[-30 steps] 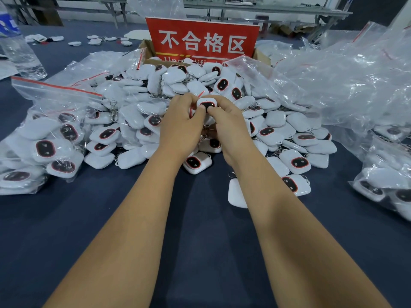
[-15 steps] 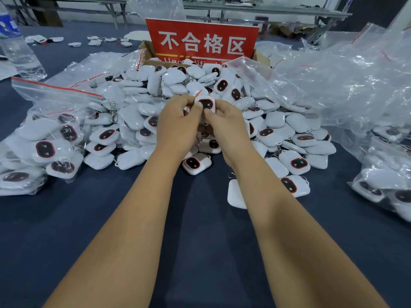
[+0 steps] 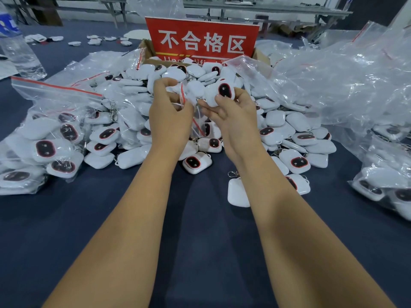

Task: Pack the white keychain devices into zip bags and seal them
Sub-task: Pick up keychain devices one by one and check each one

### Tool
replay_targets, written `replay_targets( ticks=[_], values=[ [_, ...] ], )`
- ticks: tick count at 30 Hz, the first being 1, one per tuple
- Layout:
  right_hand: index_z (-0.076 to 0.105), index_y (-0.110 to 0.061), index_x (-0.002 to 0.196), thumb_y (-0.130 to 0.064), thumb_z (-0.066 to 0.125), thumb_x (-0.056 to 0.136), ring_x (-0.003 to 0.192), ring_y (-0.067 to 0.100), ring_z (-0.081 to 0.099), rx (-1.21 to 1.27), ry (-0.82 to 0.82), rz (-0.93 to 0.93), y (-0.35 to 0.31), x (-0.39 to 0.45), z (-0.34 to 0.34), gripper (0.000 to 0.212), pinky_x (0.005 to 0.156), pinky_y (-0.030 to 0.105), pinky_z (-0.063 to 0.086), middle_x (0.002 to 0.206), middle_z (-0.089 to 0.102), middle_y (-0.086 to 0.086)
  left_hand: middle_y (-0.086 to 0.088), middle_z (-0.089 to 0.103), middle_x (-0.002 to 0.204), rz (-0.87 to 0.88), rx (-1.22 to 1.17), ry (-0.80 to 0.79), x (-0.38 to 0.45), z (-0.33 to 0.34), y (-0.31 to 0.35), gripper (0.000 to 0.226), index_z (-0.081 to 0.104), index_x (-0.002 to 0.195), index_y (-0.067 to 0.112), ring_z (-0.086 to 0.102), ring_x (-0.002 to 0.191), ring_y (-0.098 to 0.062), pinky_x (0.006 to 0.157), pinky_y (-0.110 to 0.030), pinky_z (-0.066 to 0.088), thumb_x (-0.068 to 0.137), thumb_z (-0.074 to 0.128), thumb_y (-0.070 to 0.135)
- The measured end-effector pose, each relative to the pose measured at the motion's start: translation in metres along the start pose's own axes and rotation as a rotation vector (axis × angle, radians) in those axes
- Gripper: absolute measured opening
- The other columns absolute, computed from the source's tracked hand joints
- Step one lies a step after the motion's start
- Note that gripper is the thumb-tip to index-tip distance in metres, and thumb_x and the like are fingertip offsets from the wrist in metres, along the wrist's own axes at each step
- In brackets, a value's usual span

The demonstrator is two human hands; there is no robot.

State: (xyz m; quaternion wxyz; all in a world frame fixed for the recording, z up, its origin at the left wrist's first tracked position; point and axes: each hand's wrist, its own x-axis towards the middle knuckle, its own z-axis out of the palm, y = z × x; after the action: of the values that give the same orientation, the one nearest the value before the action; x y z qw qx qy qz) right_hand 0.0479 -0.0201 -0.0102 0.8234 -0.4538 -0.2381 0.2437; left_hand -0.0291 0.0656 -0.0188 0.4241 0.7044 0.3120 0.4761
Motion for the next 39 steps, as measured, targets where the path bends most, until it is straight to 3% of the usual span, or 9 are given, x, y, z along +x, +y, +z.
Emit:
replay_targets(
  ticks=[3, 7, 15, 17, 22, 28, 30, 33, 39],
  values=[
    [0.047, -0.004, 0.115, 0.006, 0.051, 0.097, 0.11, 0.043, 0.065, -0.021, -0.057, 0.04, 0.003, -0.002, 0.003, 0.021, 0.098, 0.047, 0.053, 0.125, 0.06, 0.033, 0.015, 0.067, 0.085, -0.006, -0.008, -0.011, 0.0, -0.001, 0.001, 0.029, 0.053, 0.113, 0.035, 0.06, 0.068, 0.002, 0.076, -0.033, 0.054, 0.089, 0.059, 0.02],
    [0.049, -0.002, 0.123, 0.001, 0.058, 0.095, 0.108, 0.037, 0.067, -0.199, 0.001, 0.044, 0.006, -0.001, 0.002, 0.029, 0.099, 0.045, 0.053, 0.116, 0.067, 0.023, 0.016, 0.07, 0.09, -0.021, -0.01, -0.005, 0.0, -0.002, 0.001, 0.023, 0.066, 0.108, 0.032, 0.064, 0.077, 0.003, 0.078, -0.027, 0.054, 0.09, 0.059, 0.02],
    [0.066, -0.015, 0.098, -0.014, 0.068, 0.091, 0.082, -0.009, 0.058, -0.689, -0.048, -0.15, 0.011, -0.005, 0.0, 0.007, 0.074, 0.007, 0.046, 0.092, 0.066, -0.005, 0.018, 0.067, 0.083, 0.097, -0.084, 0.073, -0.003, -0.004, 0.009, 0.024, 0.072, 0.095, 0.031, 0.055, 0.063, 0.001, 0.066, -0.013, 0.046, 0.088, 0.058, 0.013],
    [0.069, -0.014, 0.102, -0.018, 0.064, 0.094, 0.096, -0.001, 0.059, -0.741, -0.06, -0.165, 0.011, -0.004, 0.0, 0.01, 0.088, 0.021, 0.05, 0.104, 0.064, 0.004, 0.023, 0.065, 0.074, 0.12, -0.113, 0.103, -0.003, -0.006, 0.012, 0.026, 0.07, 0.09, 0.035, 0.051, 0.055, -0.001, 0.058, -0.012, 0.044, 0.087, 0.059, 0.012],
    [0.064, -0.011, 0.102, -0.018, 0.058, 0.099, 0.082, 0.033, 0.061, -0.742, -0.14, -0.116, 0.011, -0.009, 0.004, 0.009, 0.082, 0.048, 0.053, 0.093, 0.065, 0.022, 0.031, 0.06, 0.065, 0.166, -0.11, 0.112, -0.006, -0.008, 0.017, 0.026, 0.067, 0.09, 0.038, 0.051, 0.052, -0.002, 0.056, -0.012, 0.044, 0.084, 0.064, 0.013],
    [0.069, -0.028, 0.089, -0.011, 0.049, 0.096, 0.073, 0.019, 0.056, -0.754, -0.303, -0.115, 0.011, -0.015, 0.01, 0.028, 0.076, 0.042, 0.049, 0.078, 0.06, 0.014, 0.028, 0.063, 0.07, 0.155, -0.141, 0.102, -0.01, -0.003, 0.017, 0.024, 0.069, 0.091, 0.034, 0.053, 0.056, 0.001, 0.058, -0.008, 0.042, 0.087, 0.062, 0.011],
    [0.067, -0.019, 0.105, -0.008, 0.055, 0.094, 0.072, 0.028, 0.06, -0.769, -0.225, -0.136, 0.013, -0.014, 0.009, 0.019, 0.071, 0.039, 0.051, 0.083, 0.063, 0.02, 0.027, 0.065, 0.073, 0.142, -0.157, 0.088, -0.012, -0.001, 0.017, 0.024, 0.071, 0.092, 0.032, 0.054, 0.057, 0.003, 0.059, -0.007, 0.041, 0.088, 0.062, 0.01],
    [0.06, -0.012, 0.094, -0.005, 0.066, 0.089, 0.065, 0.022, 0.058, -0.794, -0.095, -0.18, 0.014, -0.009, 0.004, 0.01, 0.061, 0.03, 0.049, 0.073, 0.061, 0.011, 0.018, 0.066, 0.08, 0.136, -0.164, 0.061, -0.012, 0.002, 0.016, 0.021, 0.073, 0.096, 0.024, 0.054, 0.057, 0.002, 0.059, -0.007, 0.041, 0.087, 0.062, 0.01],
    [0.072, -0.014, 0.1, -0.003, 0.054, 0.094, 0.091, 0.017, 0.057, -0.885, -0.288, -0.109, 0.012, -0.008, 0.004, 0.022, 0.082, 0.027, 0.046, 0.091, 0.053, 0.002, 0.017, 0.067, 0.08, 0.107, -0.205, 0.065, -0.008, 0.002, 0.011, 0.023, 0.071, 0.093, 0.029, 0.055, 0.063, 0.001, 0.064, -0.015, 0.044, 0.089, 0.058, 0.009]
  ],
)
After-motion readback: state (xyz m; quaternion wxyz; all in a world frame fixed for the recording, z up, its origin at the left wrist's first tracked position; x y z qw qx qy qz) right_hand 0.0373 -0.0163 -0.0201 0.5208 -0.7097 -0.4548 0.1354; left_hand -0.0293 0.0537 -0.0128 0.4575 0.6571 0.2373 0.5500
